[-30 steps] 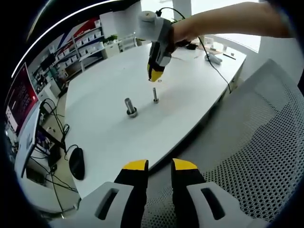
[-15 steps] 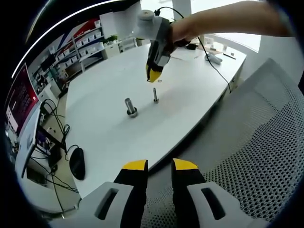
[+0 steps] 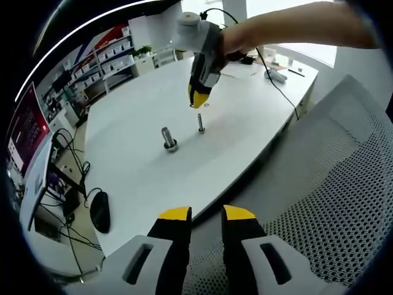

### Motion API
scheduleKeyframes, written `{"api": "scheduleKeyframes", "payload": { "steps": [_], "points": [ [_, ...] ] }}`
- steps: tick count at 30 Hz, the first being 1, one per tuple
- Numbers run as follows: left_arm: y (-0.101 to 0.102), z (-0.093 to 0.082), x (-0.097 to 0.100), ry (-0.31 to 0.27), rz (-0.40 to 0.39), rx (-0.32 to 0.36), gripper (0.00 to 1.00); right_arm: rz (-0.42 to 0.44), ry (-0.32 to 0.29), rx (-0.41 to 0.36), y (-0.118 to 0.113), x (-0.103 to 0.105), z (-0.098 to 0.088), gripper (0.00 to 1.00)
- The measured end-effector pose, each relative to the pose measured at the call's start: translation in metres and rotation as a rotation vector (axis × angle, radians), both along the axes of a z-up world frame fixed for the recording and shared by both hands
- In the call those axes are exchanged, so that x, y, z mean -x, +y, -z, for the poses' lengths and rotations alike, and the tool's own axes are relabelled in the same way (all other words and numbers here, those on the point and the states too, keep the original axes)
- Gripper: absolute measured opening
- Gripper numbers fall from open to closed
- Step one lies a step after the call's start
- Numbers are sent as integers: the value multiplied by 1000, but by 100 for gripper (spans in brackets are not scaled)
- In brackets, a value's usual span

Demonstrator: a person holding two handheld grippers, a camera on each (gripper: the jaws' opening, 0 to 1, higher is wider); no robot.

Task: Place the washer onto the threaded stud by aligning its center hole with the stud, sliding it down to the base, and recovering from edge contact or off-axis alignment until the washer reaches the visible bottom stop.

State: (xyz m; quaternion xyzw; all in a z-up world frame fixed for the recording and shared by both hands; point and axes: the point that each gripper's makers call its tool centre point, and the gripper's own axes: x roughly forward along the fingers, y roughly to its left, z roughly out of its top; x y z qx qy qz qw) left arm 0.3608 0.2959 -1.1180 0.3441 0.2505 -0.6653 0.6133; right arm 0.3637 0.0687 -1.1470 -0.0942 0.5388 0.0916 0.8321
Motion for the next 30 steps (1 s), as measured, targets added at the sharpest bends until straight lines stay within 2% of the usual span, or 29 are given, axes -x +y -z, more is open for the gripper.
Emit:
{"api": "scheduleKeyframes", "payload": {
  "steps": [8,16,30],
  "points": [
    [-1,-1,0,-2,6,7,17,2,-1,3,4,-2,-3,14],
    [-1,-1,1,-3,12,8,17,2,41,42,-3,4,7,14],
    [-1,-1,0,-3,8,7,17,-8,103,52,-5,16,22,14]
  ]
}}
